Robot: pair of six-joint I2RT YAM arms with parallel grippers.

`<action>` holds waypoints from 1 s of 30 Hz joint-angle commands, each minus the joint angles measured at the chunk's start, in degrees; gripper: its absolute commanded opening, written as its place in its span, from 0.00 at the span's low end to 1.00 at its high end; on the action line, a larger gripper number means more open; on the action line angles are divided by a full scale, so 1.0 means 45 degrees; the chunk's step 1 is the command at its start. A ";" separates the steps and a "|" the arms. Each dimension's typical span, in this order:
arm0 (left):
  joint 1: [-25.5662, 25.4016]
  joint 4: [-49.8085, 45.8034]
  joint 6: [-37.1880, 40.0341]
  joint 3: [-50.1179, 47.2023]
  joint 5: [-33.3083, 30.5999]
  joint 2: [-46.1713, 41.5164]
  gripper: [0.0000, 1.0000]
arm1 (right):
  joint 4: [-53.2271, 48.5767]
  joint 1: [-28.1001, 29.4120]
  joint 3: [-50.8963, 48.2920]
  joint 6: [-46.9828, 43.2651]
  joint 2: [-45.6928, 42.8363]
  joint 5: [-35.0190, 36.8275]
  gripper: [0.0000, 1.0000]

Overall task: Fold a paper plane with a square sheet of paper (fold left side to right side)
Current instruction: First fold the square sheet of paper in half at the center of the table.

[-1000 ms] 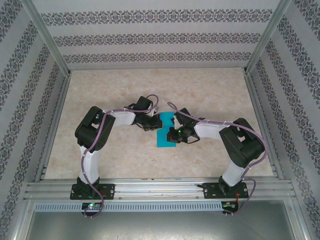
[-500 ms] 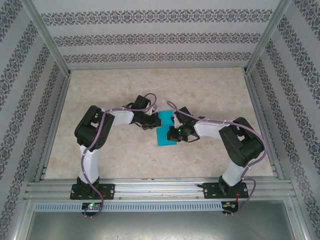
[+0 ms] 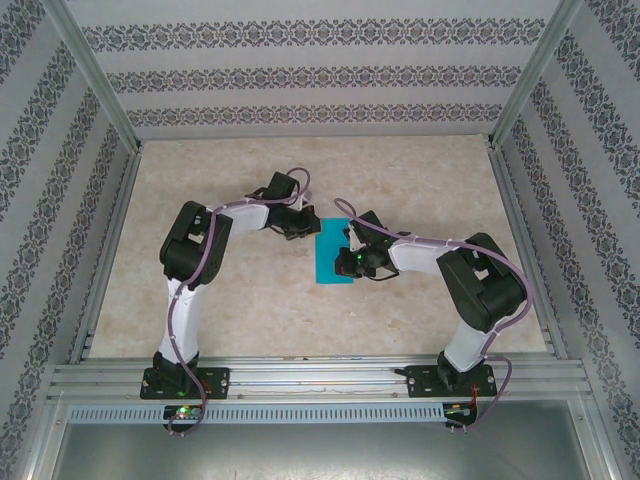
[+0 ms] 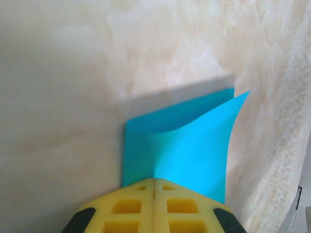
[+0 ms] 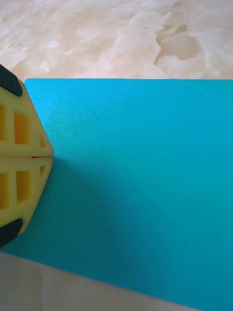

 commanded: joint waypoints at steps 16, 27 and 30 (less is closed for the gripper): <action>0.1021 -0.0576 0.0412 0.2151 -0.2371 0.1719 0.03 | -0.2701 -0.0118 -0.0868 -0.0236 0.0832 0.0824 0.00; 0.1135 -0.1547 0.0763 0.3697 -0.2353 0.2033 0.02 | -0.2216 -0.0059 -0.0926 0.0072 0.0852 0.0490 0.00; 0.1163 -0.1860 0.0909 0.4032 -0.2290 0.1958 0.02 | -0.2155 -0.0060 -0.0917 0.0133 0.0843 0.0470 0.00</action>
